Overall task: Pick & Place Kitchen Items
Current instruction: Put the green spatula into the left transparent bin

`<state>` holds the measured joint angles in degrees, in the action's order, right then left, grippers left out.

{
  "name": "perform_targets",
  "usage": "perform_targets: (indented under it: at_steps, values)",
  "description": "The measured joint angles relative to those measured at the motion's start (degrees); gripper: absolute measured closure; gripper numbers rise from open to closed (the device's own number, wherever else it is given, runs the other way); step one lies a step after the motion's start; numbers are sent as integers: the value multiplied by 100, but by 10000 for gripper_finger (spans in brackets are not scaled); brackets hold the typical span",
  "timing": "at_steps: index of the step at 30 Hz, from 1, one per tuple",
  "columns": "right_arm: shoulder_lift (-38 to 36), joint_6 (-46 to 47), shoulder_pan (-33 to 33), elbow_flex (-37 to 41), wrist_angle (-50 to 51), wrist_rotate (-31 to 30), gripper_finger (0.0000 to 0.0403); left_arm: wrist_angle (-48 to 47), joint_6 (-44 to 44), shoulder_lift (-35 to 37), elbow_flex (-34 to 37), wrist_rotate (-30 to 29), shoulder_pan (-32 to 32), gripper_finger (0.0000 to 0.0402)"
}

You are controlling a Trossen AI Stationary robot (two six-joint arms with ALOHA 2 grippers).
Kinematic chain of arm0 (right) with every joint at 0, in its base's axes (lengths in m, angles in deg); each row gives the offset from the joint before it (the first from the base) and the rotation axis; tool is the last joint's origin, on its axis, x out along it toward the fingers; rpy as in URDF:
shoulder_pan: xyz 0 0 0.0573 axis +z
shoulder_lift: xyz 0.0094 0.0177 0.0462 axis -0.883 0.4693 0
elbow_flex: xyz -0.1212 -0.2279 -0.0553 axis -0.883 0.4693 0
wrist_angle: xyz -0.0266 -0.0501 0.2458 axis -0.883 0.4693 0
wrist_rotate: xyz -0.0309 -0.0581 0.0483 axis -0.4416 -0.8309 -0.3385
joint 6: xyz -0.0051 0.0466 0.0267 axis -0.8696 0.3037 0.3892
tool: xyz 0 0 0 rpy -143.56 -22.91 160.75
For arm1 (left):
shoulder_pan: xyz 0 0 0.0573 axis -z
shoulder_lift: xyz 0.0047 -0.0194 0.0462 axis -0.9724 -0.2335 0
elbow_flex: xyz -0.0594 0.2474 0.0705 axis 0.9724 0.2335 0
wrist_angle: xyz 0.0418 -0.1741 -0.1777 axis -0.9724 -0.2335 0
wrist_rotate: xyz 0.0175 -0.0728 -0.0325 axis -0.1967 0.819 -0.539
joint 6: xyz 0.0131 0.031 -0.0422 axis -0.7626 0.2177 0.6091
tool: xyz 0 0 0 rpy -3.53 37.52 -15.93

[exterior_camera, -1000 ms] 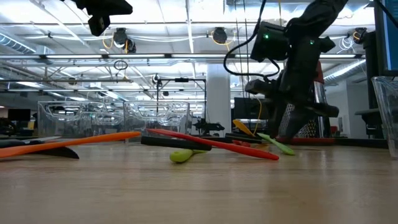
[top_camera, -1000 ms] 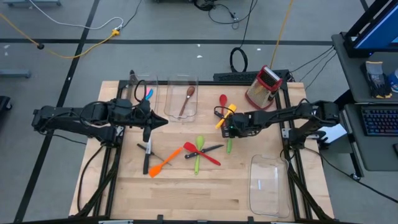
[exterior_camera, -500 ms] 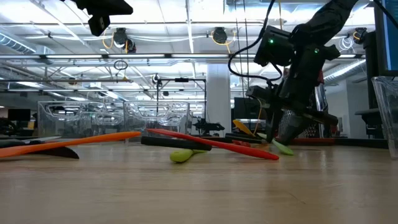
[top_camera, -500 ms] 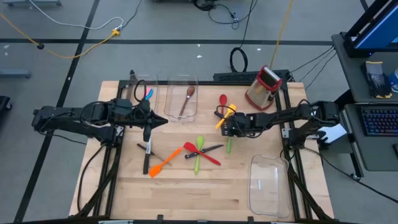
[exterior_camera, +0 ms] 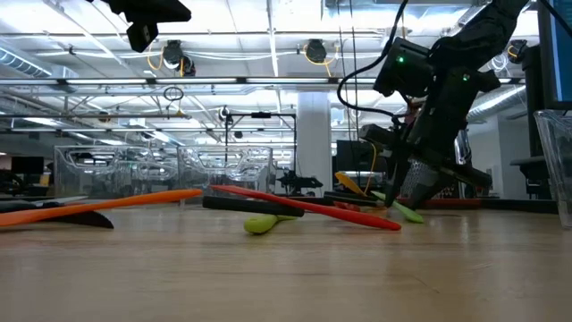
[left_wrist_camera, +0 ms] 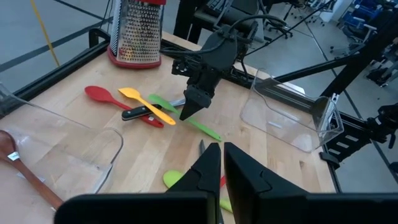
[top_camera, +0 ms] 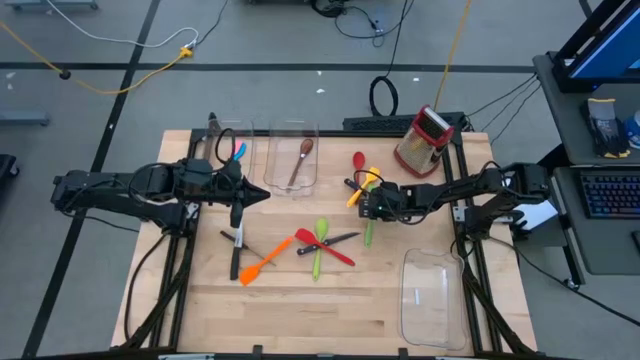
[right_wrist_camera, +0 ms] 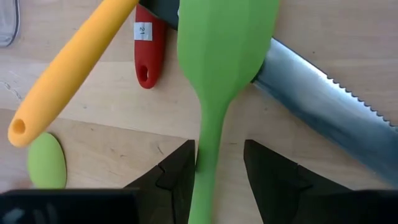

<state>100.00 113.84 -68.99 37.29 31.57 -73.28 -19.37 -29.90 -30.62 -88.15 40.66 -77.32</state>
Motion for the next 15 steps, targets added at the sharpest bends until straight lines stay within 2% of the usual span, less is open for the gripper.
perform_targets:
  at_steps: [8, 15]
  values:
    - [27, -9, 92, 17, -293, -409, 331, -1, -2, 1, 0, 0, 0, 399]
    - [33, -20, 102, 20, -367, -463, 379, -1, -4, 1, 0, 2, 0, 376]
